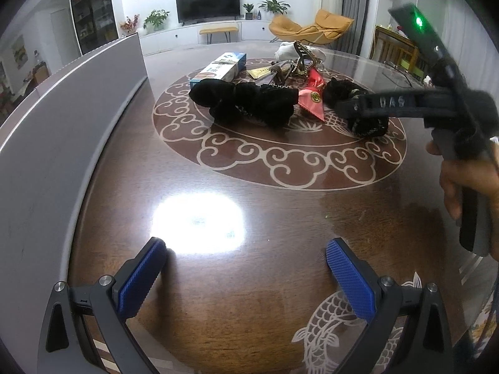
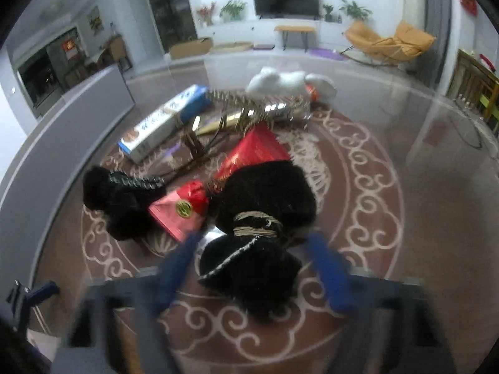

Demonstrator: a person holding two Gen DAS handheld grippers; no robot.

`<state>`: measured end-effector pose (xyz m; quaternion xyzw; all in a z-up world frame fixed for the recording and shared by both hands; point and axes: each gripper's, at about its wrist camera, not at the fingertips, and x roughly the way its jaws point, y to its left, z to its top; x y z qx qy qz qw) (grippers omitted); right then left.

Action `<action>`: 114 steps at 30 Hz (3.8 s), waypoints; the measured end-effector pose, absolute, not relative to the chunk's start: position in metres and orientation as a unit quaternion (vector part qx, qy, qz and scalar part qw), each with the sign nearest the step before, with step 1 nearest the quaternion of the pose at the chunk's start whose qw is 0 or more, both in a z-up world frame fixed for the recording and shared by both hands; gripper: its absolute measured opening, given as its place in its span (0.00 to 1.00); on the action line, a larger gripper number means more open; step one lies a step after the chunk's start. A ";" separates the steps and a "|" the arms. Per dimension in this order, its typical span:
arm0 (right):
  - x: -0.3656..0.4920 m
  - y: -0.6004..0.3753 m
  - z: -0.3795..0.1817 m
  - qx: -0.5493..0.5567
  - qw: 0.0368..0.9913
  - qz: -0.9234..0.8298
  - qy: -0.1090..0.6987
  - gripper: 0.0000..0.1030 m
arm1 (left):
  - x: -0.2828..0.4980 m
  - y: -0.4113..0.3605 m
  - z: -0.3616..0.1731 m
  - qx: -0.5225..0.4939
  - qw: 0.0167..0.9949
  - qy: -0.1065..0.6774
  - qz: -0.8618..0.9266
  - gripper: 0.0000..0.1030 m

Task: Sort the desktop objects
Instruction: 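Grasp a black pouch with the right tool while the left tool grasps another, then carry both black pouches into the bin and open both tools, then bring both open tools back over the table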

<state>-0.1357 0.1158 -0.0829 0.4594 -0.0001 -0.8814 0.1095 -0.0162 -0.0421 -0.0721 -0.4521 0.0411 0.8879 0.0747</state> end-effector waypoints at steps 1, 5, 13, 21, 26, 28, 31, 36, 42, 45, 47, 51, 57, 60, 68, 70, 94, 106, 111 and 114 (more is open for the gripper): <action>-0.132 0.116 -0.082 0.449 0.109 -0.887 0.010 0.43 | -0.017 -0.043 -0.072 -0.457 0.074 0.041 0.885 1.00; -0.100 0.131 -0.080 0.439 0.109 -0.891 0.043 0.41 | -0.029 -0.058 -0.060 -0.463 0.058 -0.033 0.884 1.00; -0.050 0.173 -0.080 0.431 0.093 -0.897 0.033 0.42 | -0.135 -0.050 -0.035 -0.456 -0.048 -0.135 0.878 1.00; -0.050 0.173 -0.080 0.431 0.092 -0.897 0.033 0.43 | -0.138 -0.058 -0.052 -0.482 -0.049 -0.072 0.872 1.00; -0.048 0.171 -0.081 0.431 0.091 -0.897 0.036 0.44 | -0.109 -0.087 -0.034 -0.465 -0.035 -0.052 0.883 1.00; -0.049 0.170 -0.081 0.431 0.092 -0.897 0.035 0.44 | -0.108 -0.089 -0.027 -0.456 -0.007 -0.079 0.887 1.00; -0.049 0.171 -0.081 0.431 0.092 -0.897 0.036 0.44 | -0.121 -0.079 -0.029 -0.453 0.016 -0.081 0.888 1.00; -0.049 0.176 -0.081 0.429 0.100 -0.897 0.019 0.45 | -0.149 -0.050 -0.061 -0.494 0.012 -0.006 0.869 1.00; -0.051 0.192 -0.078 0.452 0.131 -0.882 0.005 0.59 | -0.139 -0.036 -0.063 -0.464 0.043 0.031 0.884 0.32; -0.054 0.192 -0.071 0.450 0.125 -0.884 0.007 0.77 | -0.127 -0.032 -0.062 -0.462 0.056 0.030 0.884 0.31; -0.059 0.186 -0.069 0.457 0.121 -0.881 0.019 0.77 | -0.112 -0.029 -0.062 -0.459 0.069 0.033 0.885 0.31; -0.065 0.179 -0.076 0.473 0.098 -0.875 0.035 0.35 | -0.084 -0.032 -0.058 -0.454 0.089 0.018 0.886 0.30; -0.034 0.179 -0.050 0.442 0.116 -0.889 0.010 0.35 | -0.039 -0.047 -0.028 -0.425 0.116 -0.024 0.898 0.30; -0.029 0.168 -0.034 0.439 0.135 -0.888 -0.003 0.35 | -0.022 -0.059 -0.002 -0.412 0.129 -0.059 0.900 0.30; -0.027 0.046 0.035 0.385 0.253 -0.887 0.020 0.35 | -0.002 -0.152 0.074 -0.371 0.108 -0.113 0.915 0.30; -0.028 -0.004 0.055 0.369 0.299 -0.879 0.030 0.35 | -0.001 -0.193 0.084 -0.369 0.074 -0.106 0.920 0.30; -0.068 -0.232 0.029 0.381 0.385 -0.831 0.125 0.89 | -0.053 -0.379 0.011 -0.496 -0.178 -0.099 0.844 0.98; -0.016 -0.002 0.016 0.327 0.250 -0.907 0.090 1.00 | 0.006 -0.349 0.067 -0.375 -0.223 -0.064 0.898 0.98; -0.025 0.118 -0.036 0.390 0.122 -0.908 0.089 1.00 | 0.005 -0.300 0.099 -0.343 -0.179 -0.052 0.921 0.98; -0.031 0.184 -0.062 0.426 0.054 -0.901 0.054 1.00 | 0.002 -0.263 0.116 -0.335 -0.133 -0.050 0.932 0.98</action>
